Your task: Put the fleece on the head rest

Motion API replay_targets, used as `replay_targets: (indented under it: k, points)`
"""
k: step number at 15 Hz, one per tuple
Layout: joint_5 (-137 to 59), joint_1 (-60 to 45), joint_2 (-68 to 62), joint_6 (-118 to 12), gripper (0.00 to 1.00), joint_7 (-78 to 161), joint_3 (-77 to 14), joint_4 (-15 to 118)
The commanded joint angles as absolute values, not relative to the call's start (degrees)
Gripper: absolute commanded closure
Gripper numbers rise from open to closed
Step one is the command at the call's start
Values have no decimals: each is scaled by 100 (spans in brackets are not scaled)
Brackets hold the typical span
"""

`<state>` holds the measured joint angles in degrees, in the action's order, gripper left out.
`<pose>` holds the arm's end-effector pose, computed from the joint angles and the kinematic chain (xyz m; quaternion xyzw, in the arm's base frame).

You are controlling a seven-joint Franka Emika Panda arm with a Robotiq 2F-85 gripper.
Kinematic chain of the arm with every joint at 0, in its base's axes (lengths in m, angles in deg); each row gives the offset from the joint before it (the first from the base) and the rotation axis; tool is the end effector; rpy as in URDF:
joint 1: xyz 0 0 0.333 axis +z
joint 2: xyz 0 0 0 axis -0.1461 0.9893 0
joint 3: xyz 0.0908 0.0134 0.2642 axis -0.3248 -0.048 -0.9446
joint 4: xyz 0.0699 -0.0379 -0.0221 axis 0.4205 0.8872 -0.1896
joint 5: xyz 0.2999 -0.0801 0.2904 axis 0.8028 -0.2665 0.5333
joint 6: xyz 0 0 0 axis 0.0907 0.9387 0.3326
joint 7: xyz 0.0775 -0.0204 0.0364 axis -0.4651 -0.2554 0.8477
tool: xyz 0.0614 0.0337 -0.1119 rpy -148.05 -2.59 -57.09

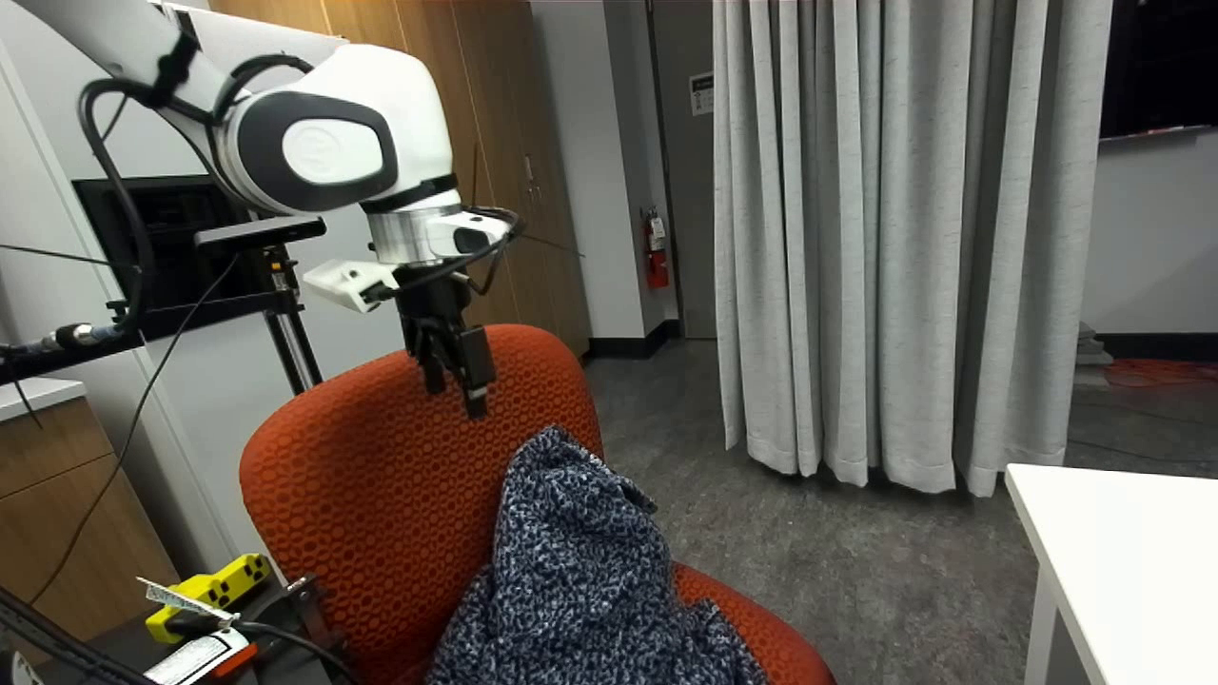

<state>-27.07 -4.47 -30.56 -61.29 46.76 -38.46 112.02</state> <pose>0.4349 0.0539 0.2157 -0.9990 -0.0030 -0.0061 0.0431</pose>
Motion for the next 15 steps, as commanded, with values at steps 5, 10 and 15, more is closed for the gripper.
replay_targets:
  k: [5, 10, 15]
  points:
    - [-1883, -469, -1069, -6793, 0, 6326, -3876, 10027]
    - [-1862, -576, -272, -6801, 0, 6518, -4225, 9321]
    - [-2539, -594, 458, -7045, 0, 6316, -4154, 8933]
